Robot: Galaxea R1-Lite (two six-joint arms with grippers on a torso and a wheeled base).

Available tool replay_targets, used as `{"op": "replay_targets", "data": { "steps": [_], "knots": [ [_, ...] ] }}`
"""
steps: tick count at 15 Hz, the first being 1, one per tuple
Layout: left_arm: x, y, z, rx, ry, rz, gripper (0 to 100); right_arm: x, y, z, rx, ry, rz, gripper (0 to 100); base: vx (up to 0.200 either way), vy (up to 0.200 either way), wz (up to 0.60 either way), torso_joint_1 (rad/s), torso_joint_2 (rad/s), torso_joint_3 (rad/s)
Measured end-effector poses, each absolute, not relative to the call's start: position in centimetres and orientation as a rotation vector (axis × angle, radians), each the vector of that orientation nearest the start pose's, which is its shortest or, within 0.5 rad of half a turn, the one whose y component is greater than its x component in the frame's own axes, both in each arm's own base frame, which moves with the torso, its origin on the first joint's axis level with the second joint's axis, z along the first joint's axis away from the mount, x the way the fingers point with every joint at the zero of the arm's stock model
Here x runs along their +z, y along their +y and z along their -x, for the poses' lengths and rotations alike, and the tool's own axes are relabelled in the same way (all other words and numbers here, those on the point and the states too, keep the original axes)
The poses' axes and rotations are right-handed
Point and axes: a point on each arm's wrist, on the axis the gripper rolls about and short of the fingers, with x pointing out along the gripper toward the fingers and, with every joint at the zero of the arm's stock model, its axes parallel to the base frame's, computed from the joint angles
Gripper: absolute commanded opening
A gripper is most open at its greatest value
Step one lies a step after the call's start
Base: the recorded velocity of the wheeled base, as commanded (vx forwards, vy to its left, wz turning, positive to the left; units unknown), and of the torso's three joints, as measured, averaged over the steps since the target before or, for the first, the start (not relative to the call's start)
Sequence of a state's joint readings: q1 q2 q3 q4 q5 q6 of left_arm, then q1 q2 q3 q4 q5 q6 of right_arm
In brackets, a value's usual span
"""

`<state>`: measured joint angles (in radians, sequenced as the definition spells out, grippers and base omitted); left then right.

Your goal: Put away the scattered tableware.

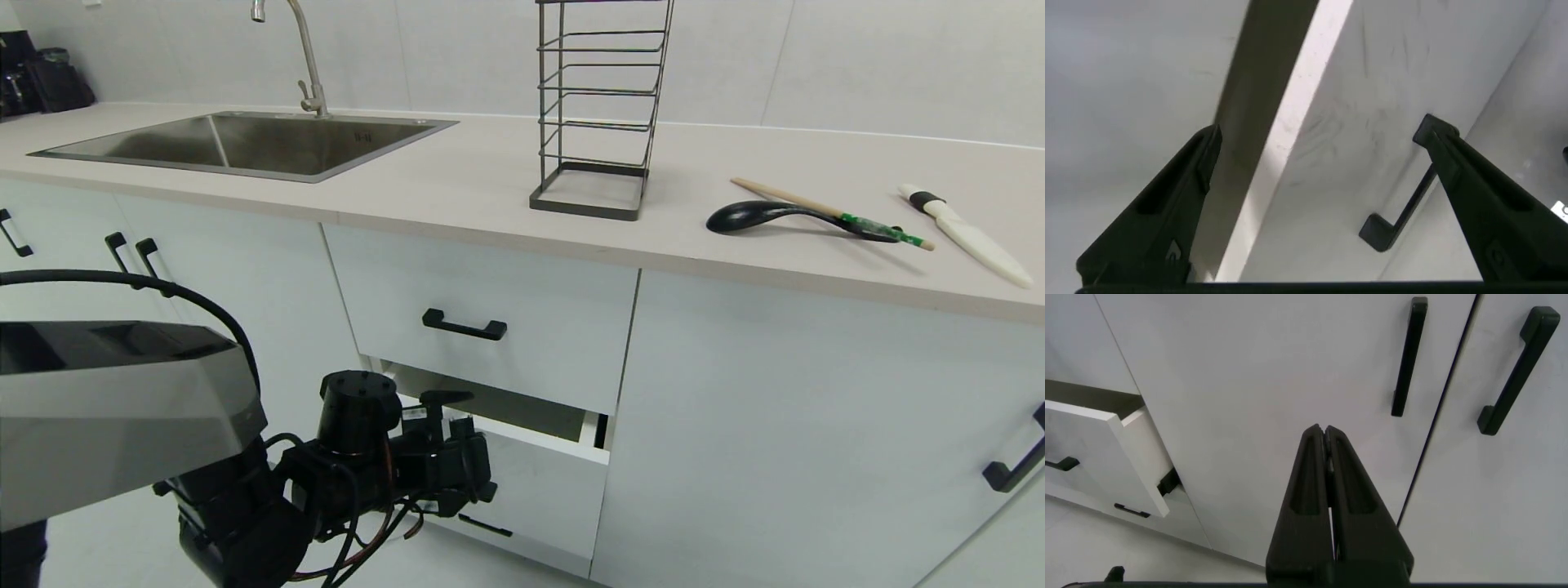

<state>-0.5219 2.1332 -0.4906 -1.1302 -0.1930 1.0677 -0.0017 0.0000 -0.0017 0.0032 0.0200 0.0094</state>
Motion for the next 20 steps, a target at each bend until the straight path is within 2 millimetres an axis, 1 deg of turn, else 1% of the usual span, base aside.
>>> {"op": "replay_targets", "data": {
  "steps": [7,12,16,20],
  "knots": [
    [0.6,-16.1,-27.1,-0.945,0.130,-1.084,100,7.6,0.0,2.3,0.018,0.002,-0.009,0,0.000,0.000,0.00,0.000,0.00,0.000],
    [-0.5,-15.8,-26.6,-0.974,0.180,-1.088,100,7.6,0.0,2.3,0.019,0.002,-0.009,0,0.000,0.000,0.00,0.000,0.00,0.000],
    [-0.8,-15.7,-25.7,-0.993,0.202,-1.091,100,7.6,0.0,2.3,0.018,0.001,-0.009,0,0.000,0.000,0.00,0.000,0.00,0.000],
    [0.0,-15.7,-25.4,-0.991,0.184,-1.087,100,7.6,0.0,2.3,0.018,0.002,-0.009,0,0.000,0.000,0.00,0.000,0.00,0.000]
  ]
}}
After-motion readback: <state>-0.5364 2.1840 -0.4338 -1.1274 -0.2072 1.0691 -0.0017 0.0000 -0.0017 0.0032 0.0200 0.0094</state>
